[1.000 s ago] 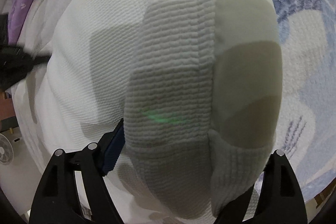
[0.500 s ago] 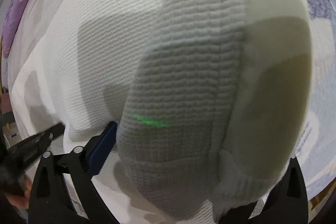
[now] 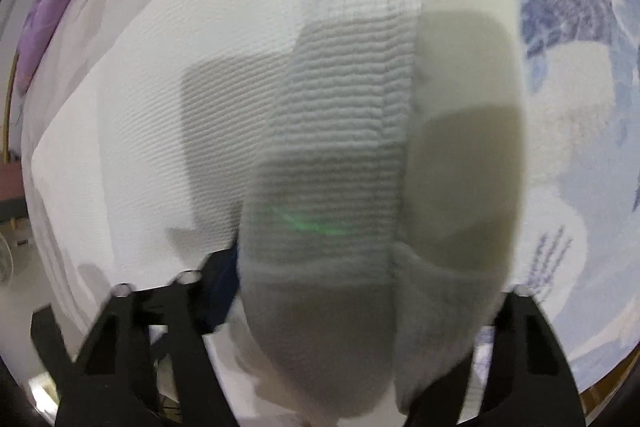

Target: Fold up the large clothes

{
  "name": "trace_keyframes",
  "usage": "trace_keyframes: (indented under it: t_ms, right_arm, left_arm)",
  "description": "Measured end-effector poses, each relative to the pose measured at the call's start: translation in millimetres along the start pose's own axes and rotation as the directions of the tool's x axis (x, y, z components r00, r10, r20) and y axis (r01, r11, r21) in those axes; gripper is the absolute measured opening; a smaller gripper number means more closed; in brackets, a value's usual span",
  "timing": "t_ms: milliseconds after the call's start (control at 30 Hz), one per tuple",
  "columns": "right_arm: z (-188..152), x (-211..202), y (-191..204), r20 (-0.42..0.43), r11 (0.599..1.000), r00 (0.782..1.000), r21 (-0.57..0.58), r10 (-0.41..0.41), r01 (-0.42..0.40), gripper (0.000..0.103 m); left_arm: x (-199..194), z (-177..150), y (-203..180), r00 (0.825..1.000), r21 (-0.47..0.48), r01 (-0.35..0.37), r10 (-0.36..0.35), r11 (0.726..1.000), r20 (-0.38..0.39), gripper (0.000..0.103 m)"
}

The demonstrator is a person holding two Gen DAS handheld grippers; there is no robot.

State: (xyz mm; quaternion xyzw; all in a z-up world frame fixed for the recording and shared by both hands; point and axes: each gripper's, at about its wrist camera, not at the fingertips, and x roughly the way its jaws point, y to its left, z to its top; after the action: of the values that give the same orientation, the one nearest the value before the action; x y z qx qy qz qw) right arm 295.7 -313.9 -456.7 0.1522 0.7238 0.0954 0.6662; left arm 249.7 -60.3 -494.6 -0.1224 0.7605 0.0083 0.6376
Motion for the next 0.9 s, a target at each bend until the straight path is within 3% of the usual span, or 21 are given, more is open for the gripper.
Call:
trace_keyframes:
  t_ms: [33,133,233,300,367,500,533,700,900]
  right_arm:
    - [-0.9,-7.4,0.9,0.011,1.000,1.000,0.005,0.023,-0.023,0.029]
    - [-7.8,-35.3,23.6,0.072,0.998,0.997,-0.056,0.016,-0.012,0.022]
    - [-18.7,-56.8,47.0,0.117,0.994,0.991,-0.101,0.063,-0.051,0.018]
    - [-22.7,-66.4,60.5,0.130,0.990,0.988,-0.127,0.085,-0.068,0.017]
    - [-29.5,-74.7,73.9,0.131,0.984,0.988,-0.166,0.088,-0.066,0.016]
    - [-45.3,-92.8,126.0,0.133,0.953,0.988,-0.299,0.080,-0.037,0.015]
    - [-49.8,-97.7,143.7,0.135,0.942,0.988,-0.335,0.074,-0.025,0.015]
    - [-53.0,-87.4,228.9,0.108,0.897,0.994,-0.442,0.028,0.023,0.015]
    - [-52.4,-36.2,304.1,0.044,0.899,0.999,-0.436,-0.021,0.038,0.015]
  left_arm:
    - [-0.5,0.8,2.5,1.000,-0.029,0.011,-0.011,1.000,0.002,0.002]
    - [1.2,-4.8,3.7,1.000,-0.035,0.012,-0.011,0.999,0.027,0.002]
    - [3.5,-3.9,4.6,1.000,-0.030,0.011,-0.010,0.999,0.026,0.002]
    - [4.5,-0.6,10.0,0.998,-0.077,0.058,-0.058,0.995,0.010,0.002]
    - [5.3,-0.2,19.0,0.995,-0.113,0.099,-0.099,0.989,0.010,0.003]
    - [-2.6,-2.2,27.2,0.991,-0.086,0.132,-0.133,0.988,0.000,0.003]
    - [-10.2,-3.3,31.0,0.990,-0.084,0.142,-0.142,0.986,-0.004,0.003]
    - [-78.9,-12.2,68.8,0.977,-0.072,0.184,-0.174,0.980,0.126,0.003]
    - [-145.2,-14.9,162.0,0.959,-0.159,0.177,-0.134,0.971,0.249,0.003]
